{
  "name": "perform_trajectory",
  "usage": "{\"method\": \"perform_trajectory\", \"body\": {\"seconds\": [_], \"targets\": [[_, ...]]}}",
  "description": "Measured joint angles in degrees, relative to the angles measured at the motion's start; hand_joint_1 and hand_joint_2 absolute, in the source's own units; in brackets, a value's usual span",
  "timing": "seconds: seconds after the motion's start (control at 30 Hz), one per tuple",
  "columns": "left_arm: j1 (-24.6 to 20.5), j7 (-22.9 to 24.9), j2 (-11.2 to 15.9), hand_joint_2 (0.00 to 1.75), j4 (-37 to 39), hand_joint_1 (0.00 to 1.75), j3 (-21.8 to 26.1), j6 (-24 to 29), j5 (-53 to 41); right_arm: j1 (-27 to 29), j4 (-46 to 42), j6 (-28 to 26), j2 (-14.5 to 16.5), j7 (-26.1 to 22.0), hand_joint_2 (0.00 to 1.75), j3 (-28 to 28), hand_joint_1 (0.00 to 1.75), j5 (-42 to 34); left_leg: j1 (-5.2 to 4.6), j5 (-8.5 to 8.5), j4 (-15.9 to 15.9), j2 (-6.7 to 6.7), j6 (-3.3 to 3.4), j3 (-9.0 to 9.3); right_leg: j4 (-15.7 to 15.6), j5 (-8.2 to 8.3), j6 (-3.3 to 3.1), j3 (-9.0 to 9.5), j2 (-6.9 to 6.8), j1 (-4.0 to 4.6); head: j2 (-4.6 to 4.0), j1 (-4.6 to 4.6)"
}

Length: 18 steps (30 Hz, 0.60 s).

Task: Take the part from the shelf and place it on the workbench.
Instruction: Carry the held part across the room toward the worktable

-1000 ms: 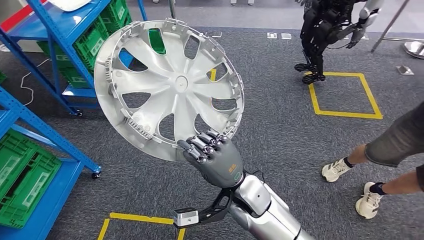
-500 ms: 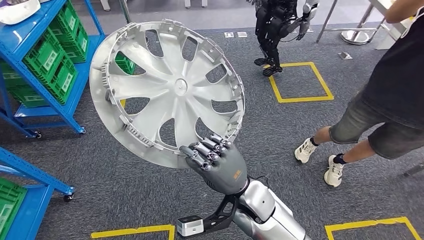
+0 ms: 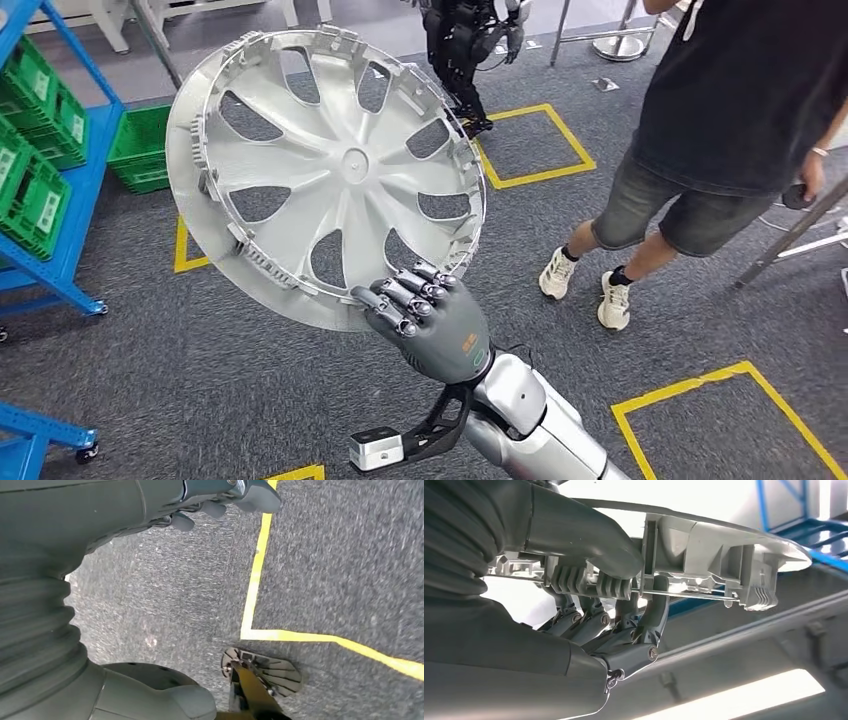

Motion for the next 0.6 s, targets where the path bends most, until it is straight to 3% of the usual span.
{"method": "perform_trajectory", "body": {"seconds": [0.03, 0.07, 0.1, 0.13, 0.2, 0.23, 0.27, 0.33, 0.37, 0.4, 0.43, 0.5, 0.57, 0.6], "targets": [[0.10, 0.06, -0.05, 1.75, 0.02, 0.00, 0.03, -0.01, 0.00, 0.01, 0.00, 0.08, 0.07, 0.04, 1.75, 0.02, 1.75, 0.04, 0.09, -1.45, 3.33, -0.33, -0.05, -1.36, 0.02, 0.29, 0.03, -0.42, 0.80, 0.00, 0.00, -0.07], [0.18, 0.00, -0.09, 1.75, 0.03, 0.00, 0.06, -0.01, 0.01, 0.05, 0.00, 0.15, 0.08, 0.07, 1.75, 0.02, 1.75, 0.08, 0.18, -1.81, 4.97, -0.42, -0.07, -1.93, 0.03, 0.59, 0.13, -0.80, 1.64, -0.03, 0.00, -0.08], [0.20, -0.14, -0.11, 1.75, 0.03, 0.00, 0.08, -0.02, 0.01, 0.07, 0.00, 0.20, 0.08, 0.05, 1.75, 0.02, 1.75, 0.11, 0.30, -0.98, 4.36, -0.52, -0.06, -1.40, 0.05, 0.86, 0.31, -1.10, 2.52, -0.08, 0.00, -0.07], [0.19, -0.31, -0.14, 1.75, 0.03, 0.00, 0.09, -0.03, 0.01, 0.09, 0.00, 0.23, 0.09, 0.01, 1.75, 0.02, 1.75, 0.15, 0.48, 0.87, 1.29, -0.90, -0.04, 0.37, 0.07, 1.11, 0.55, -1.28, 3.41, -0.18, 0.00, -0.08], [0.11, -0.65, -0.22, 1.75, 0.04, 0.00, 0.11, -0.04, 0.01, 0.03, 0.00, 0.26, 0.15, -0.08, 1.75, 0.02, 1.75, 0.15, 0.87, 4.15, -7.03, -3.54, -0.07, 4.74, 0.16, 1.54, 1.15, -1.53, 4.97, -0.34, 0.00, -0.13], [0.08, -0.79, -0.30, 1.75, 0.05, 0.00, 0.13, -0.04, 0.01, -0.05, 0.00, 0.27, 0.21, -0.10, 1.75, 0.02, 1.75, 0.16, 0.96, 4.97, -9.94, -4.77, 0.00, 6.15, 0.16, 1.81, 1.54, -1.71, 5.66, -0.42, 0.00, -0.18], [0.06, -0.98, -0.34, 1.75, 0.07, 0.00, 0.17, -0.04, 0.01, -0.13, 0.00, 0.27, 0.27, -0.11, 1.75, 0.03, 1.75, 0.16, 0.90, 5.06, -11.21, -5.60, 0.14, 6.66, 0.09, 2.12, 1.97, -1.92, 6.26, -0.47, 0.00, -0.22], [0.05, -1.55, -0.38, 1.75, 0.04, 0.00, 0.30, -0.04, 0.05, -0.21, 0.01, 0.28, 0.33, -0.11, 1.75, 0.05, 1.75, 0.17, 0.54, 5.30, -11.38, -4.77, 0.94, 6.64, -0.36, 2.88, 3.02, -2.26, 7.52, -0.71, 0.00, -0.26], [0.00, -1.90, -0.34, 1.75, 0.00, 0.00, 0.37, -0.04, 0.07, -0.18, 0.01, 0.27, 0.34, -0.11, 1.75, 0.06, 1.75, 0.16, 0.46, 5.63, -11.55, -4.00, 1.49, 6.67, -0.30, 2.94, 3.32, -2.50, 7.28, -0.77, 0.00, -0.26], [-0.05, -2.27, -0.31, 1.75, -0.04, 0.00, 0.40, -0.04, 0.09, -0.18, 0.02, 0.27, 0.33, -0.15, 1.75, 0.07, 1.75, 0.19, 0.42, 6.04, -11.76, -3.19, 2.08, 6.63, 0.53, 2.33, 3.50, -3.04, 6.11, -0.72, 0.00, -0.18], [-0.09, -2.60, -0.27, 1.75, -0.06, 0.00, 0.43, -0.05, 0.11, -0.22, 0.02, 0.26, 0.31, -0.18, 1.75, 0.09, 1.75, 0.19, 0.43, 6.43, -11.96, -2.36, 2.59, 6.49, 2.51, 0.94, 3.54, -4.00, 4.41, -0.58, 0.00, -0.09], [-0.05, -3.15, -0.16, 1.75, -0.08, 0.00, 0.45, -0.12, 0.17, -0.27, 0.03, 0.28, 0.30, -0.21, 1.75, 0.14, 1.75, 0.20, 0.08, 6.84, -11.92, -0.65, 3.17, 5.86, 9.99, -3.52, 3.58, -7.04, 1.25, -0.28, 0.00, 0.08], [0.05, -3.43, -0.02, 1.75, -0.08, 0.00, 0.48, -0.20, 0.34, -0.22, 0.09, 0.36, 0.24, -0.14, 1.75, 0.17, 1.75, 0.17, -0.28, 6.98, -11.60, 1.18, 3.35, 5.18, 16.14, -6.22, 3.61, -9.02, 0.62, -0.19, 0.00, 0.07], [0.06, -3.50, 0.02, 1.75, -0.08, 0.00, 0.49, -0.22, 0.40, -0.19, 0.13, 0.40, 0.20, -0.08, 1.75, 0.17, 1.75, 0.17, -0.40, 7.00, -11.40, 2.07, 3.38, 4.89, 16.18, -6.07, 3.51, -8.42, 0.50, -0.10, 0.00, 0.09]]}}
